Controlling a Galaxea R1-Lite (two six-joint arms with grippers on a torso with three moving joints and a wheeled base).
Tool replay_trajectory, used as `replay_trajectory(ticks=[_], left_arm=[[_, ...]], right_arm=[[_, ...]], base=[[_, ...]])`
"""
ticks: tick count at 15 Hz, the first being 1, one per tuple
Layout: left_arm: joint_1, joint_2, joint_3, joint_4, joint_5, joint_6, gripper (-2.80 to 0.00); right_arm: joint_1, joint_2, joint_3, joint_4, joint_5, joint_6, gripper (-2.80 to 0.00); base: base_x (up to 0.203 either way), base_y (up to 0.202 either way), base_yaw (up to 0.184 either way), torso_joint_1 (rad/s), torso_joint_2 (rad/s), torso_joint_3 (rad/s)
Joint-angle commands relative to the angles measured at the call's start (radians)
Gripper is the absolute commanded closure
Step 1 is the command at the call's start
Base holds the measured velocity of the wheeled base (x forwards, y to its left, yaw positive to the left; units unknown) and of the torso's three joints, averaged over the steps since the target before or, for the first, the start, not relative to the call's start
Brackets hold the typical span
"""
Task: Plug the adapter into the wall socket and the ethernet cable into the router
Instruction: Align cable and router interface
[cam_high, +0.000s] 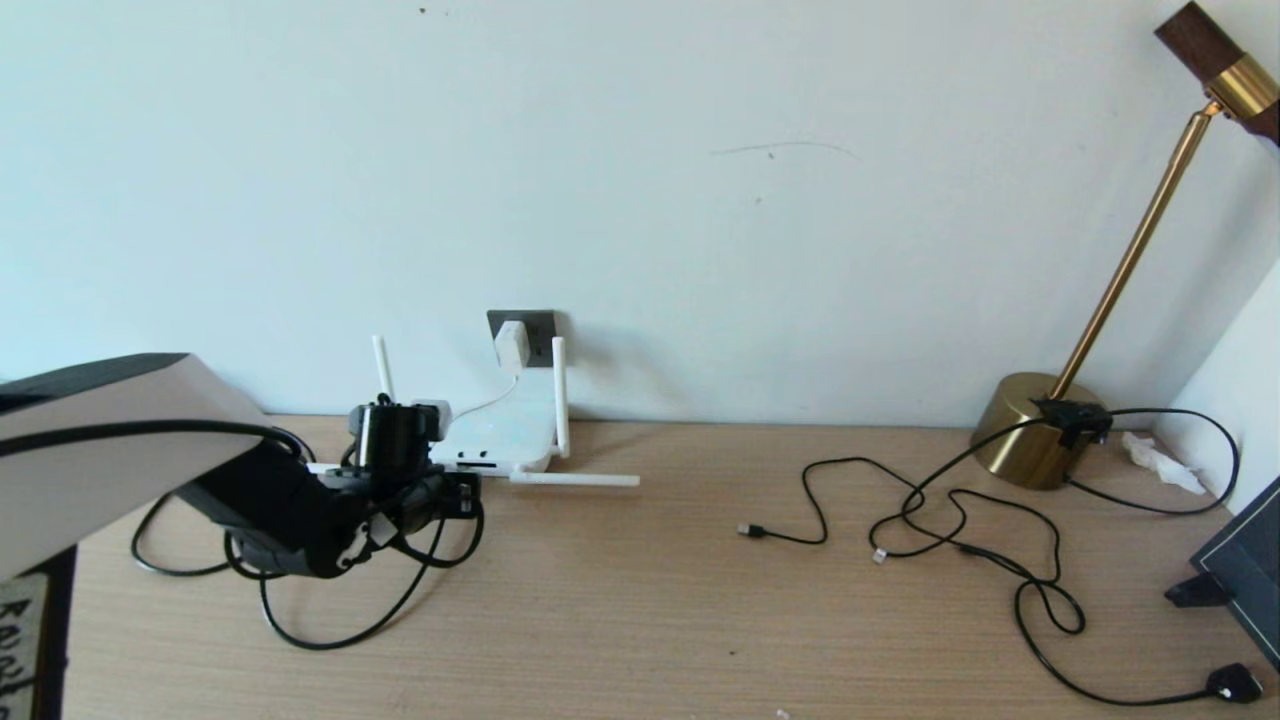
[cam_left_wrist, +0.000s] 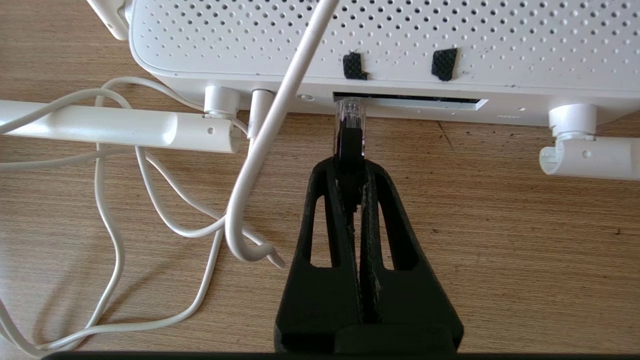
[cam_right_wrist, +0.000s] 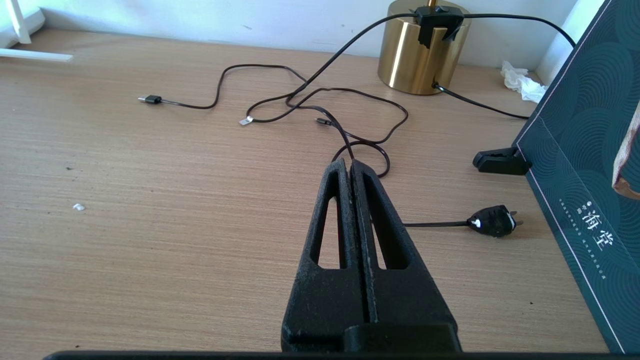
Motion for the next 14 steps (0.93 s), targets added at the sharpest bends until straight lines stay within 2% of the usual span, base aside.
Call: replay_trajectory(ticks=[1, 14], left_arm=[[0.0, 0.0, -0.001, -0.006, 0.003, 0.0, 0.0], [0.0, -0.003, -0.008, -0.006, 0.003, 0.001, 0.0]], right_arm=[[0.0, 0.0, 0.0, 0.0, 0.0, -0.001, 0.0], [0.001, 0.0, 0.0, 0.0, 0.0, -0.001, 0.0]], base=[[0.0, 0.0, 0.0, 0.0, 0.0, 0.0], [0.0, 0.0, 0.0, 0.0, 0.0, 0.0]])
